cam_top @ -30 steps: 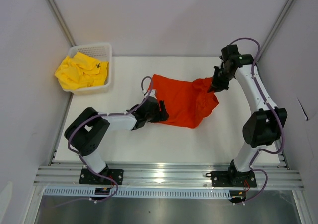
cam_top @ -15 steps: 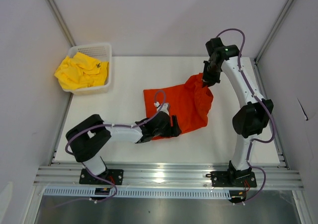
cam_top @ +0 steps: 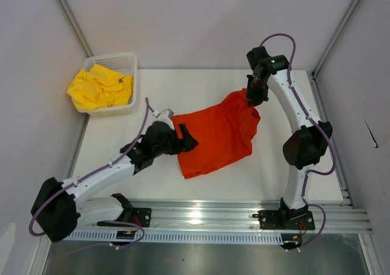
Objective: Fold and stack the shorts
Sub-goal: Fold the shorts
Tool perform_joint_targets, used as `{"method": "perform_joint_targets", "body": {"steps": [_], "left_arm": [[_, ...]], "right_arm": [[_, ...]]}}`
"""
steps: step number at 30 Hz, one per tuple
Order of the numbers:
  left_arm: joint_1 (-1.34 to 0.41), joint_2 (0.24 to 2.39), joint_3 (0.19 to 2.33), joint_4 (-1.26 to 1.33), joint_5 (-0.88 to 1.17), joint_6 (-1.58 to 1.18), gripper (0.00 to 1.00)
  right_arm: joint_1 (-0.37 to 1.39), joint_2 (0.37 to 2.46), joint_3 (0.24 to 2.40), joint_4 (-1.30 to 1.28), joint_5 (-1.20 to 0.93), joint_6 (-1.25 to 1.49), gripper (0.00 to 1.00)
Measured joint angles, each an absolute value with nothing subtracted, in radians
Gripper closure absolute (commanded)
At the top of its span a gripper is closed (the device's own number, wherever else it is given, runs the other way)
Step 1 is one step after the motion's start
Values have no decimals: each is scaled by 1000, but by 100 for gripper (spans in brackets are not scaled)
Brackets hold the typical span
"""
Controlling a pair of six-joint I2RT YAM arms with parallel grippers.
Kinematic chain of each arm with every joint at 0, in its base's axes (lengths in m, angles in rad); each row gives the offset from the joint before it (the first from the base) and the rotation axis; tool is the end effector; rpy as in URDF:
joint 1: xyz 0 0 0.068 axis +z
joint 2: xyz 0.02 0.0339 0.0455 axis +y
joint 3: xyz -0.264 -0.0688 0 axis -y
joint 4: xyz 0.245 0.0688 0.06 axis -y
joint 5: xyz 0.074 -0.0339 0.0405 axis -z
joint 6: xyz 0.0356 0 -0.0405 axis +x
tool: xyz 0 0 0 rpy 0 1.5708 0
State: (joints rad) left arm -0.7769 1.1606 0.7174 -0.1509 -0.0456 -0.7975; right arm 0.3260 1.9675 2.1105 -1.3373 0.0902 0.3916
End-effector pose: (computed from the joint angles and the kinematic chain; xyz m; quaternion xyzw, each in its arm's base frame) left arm 0.1812 -0.1759 0.2434 -0.0198 0.8827 -0.3181 0.3453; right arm 0.3764 0.1238 0.3495 0.0406 0.9805 0.0242 0.1906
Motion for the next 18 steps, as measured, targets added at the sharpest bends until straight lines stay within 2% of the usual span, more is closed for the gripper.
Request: {"method": "perform_joint_targets", "body": {"steps": [3, 7, 14, 18], "left_arm": [[-588, 1079, 619, -142, 5, -775, 21], [-445, 1090, 516, -141, 51, -750, 29], [-379, 1259, 501, -69, 122, -727, 41], [-374, 1338, 518, -19, 143, -724, 45]], "right_arm": [[331, 1967, 2111, -1339, 104, 389, 100], [345, 1970, 2112, -1342, 117, 388, 100], [376, 1971, 2115, -1342, 139, 390, 100], [398, 1981, 2129, -1345, 156, 396, 100]]}}
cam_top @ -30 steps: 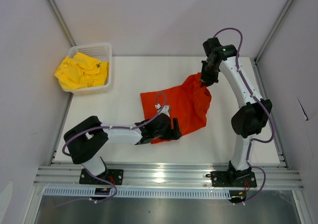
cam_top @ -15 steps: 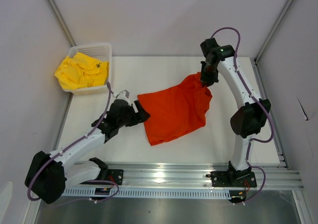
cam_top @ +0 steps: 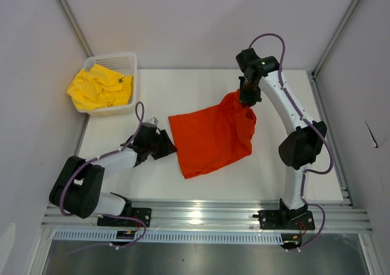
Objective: Fold and stack the shorts
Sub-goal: Fold the shorts
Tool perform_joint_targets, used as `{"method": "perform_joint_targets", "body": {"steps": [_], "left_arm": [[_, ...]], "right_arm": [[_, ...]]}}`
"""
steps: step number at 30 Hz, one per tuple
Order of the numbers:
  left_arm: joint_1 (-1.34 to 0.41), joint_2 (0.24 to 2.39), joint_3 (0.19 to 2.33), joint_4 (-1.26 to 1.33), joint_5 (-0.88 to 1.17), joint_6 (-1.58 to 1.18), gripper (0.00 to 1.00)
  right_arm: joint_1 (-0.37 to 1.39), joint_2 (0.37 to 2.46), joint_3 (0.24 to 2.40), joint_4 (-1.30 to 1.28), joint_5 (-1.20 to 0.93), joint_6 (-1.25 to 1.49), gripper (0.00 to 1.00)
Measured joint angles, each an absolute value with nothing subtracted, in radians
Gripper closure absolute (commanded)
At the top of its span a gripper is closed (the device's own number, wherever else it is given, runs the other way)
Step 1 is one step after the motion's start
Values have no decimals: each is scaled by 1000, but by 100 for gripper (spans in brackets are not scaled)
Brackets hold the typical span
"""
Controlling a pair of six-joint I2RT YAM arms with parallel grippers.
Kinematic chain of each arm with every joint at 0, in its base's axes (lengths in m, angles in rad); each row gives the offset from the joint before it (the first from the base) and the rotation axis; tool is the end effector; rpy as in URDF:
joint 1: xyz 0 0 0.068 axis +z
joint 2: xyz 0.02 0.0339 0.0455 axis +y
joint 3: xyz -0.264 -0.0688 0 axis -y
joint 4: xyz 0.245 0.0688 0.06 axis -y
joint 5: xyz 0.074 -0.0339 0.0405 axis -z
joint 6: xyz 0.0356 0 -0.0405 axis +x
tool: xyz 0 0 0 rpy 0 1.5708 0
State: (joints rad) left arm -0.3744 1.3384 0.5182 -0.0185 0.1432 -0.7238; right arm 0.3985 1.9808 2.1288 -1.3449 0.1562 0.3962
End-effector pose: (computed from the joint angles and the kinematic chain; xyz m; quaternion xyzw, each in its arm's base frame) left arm 0.2245 -0.0937 0.1509 -0.1367 0.9216 -0.2433 0.2697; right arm 0.3695 0.1496 0.3495 0.0134 0.9796 0.0010 0.2005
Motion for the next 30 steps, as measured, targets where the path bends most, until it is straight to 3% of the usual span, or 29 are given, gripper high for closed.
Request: {"method": "perform_joint_targets", "body": {"steps": [8, 23, 30], "left_arm": [[-374, 1430, 554, 66, 160, -723, 47], [-373, 1531, 609, 106, 155, -682, 73], [-373, 1557, 621, 133, 156, -672, 76]], "right_arm": [[472, 2002, 2156, -1352, 197, 447, 100], [645, 2034, 2217, -1354, 237, 548, 100], [709, 2053, 2217, -1340, 235, 575, 100]]}}
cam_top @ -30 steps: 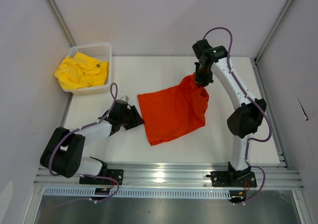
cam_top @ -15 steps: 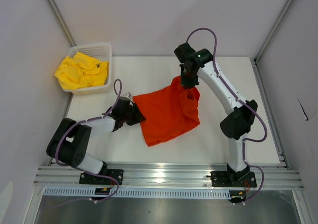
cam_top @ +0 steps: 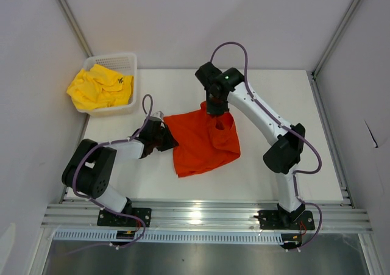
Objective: Fold and stack the shorts
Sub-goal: Fold the shorts
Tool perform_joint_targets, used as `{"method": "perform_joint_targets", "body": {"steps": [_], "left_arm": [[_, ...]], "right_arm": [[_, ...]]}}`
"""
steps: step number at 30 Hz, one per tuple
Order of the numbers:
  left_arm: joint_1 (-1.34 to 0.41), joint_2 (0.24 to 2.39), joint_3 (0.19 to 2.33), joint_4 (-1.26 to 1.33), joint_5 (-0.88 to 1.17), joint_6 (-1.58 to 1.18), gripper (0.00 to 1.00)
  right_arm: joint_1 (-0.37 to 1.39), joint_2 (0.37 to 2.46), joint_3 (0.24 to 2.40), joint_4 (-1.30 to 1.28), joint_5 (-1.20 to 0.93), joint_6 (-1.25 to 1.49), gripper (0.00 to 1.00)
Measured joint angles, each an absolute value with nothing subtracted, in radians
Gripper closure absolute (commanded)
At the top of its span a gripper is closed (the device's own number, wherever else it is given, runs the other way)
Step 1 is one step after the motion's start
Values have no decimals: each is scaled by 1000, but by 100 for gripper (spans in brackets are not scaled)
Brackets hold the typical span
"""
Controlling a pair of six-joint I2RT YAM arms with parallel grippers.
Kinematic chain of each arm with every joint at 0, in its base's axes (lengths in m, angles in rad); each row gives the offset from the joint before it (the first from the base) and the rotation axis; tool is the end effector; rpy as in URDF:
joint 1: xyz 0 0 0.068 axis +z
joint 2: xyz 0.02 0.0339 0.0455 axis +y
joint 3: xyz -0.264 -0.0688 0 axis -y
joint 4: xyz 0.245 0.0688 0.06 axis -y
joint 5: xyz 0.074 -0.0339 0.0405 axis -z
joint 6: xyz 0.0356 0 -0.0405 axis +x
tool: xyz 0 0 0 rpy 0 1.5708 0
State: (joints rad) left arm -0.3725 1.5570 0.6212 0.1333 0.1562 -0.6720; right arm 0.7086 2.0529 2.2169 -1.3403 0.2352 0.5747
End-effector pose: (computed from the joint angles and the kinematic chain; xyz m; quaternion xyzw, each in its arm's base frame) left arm 0.2642 -0.1092 0.1373 -0.1090 0.9183 -0.2491 0.2877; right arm 0.3213 0.2645 0.3463 -0.0422 0.9732 0.0243 0.2248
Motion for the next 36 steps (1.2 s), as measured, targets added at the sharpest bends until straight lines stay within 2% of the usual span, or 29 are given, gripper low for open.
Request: {"method": "perform_joint_targets", "body": {"steps": [15, 17, 18, 24, 26, 27, 28, 33, 34, 36], "left_arm": [[-373, 1555, 621, 131, 150, -671, 79], [-373, 1553, 619, 128, 148, -671, 79], [-373, 1549, 617, 127, 145, -671, 79], [-373, 1533, 606, 115, 136, -671, 79], [-373, 1530, 604, 113, 135, -671, 79], [-373, 1529, 604, 113, 135, -671, 79], [-373, 1529, 604, 112, 134, -671, 79], [-373, 1519, 602, 98, 134, -671, 79], [-373, 1515, 602, 91, 133, -670, 79], [-373, 1501, 601, 70, 131, -669, 78]], "right_arm": [[785, 2147, 2105, -1177, 170, 652, 100], [793, 2178, 2074, -1138, 160, 664, 93], [796, 2194, 2062, -1121, 152, 670, 81], [830, 2245, 2007, -999, 34, 679, 44], [840, 2226, 1968, -917, -23, 671, 37], [841, 2199, 1918, -856, -61, 669, 28], [843, 2162, 1857, -796, -102, 670, 26], [810, 1906, 1518, -521, -265, 681, 29], [794, 1864, 1480, -478, -287, 683, 32], [761, 1803, 1420, -379, -321, 688, 44]]}}
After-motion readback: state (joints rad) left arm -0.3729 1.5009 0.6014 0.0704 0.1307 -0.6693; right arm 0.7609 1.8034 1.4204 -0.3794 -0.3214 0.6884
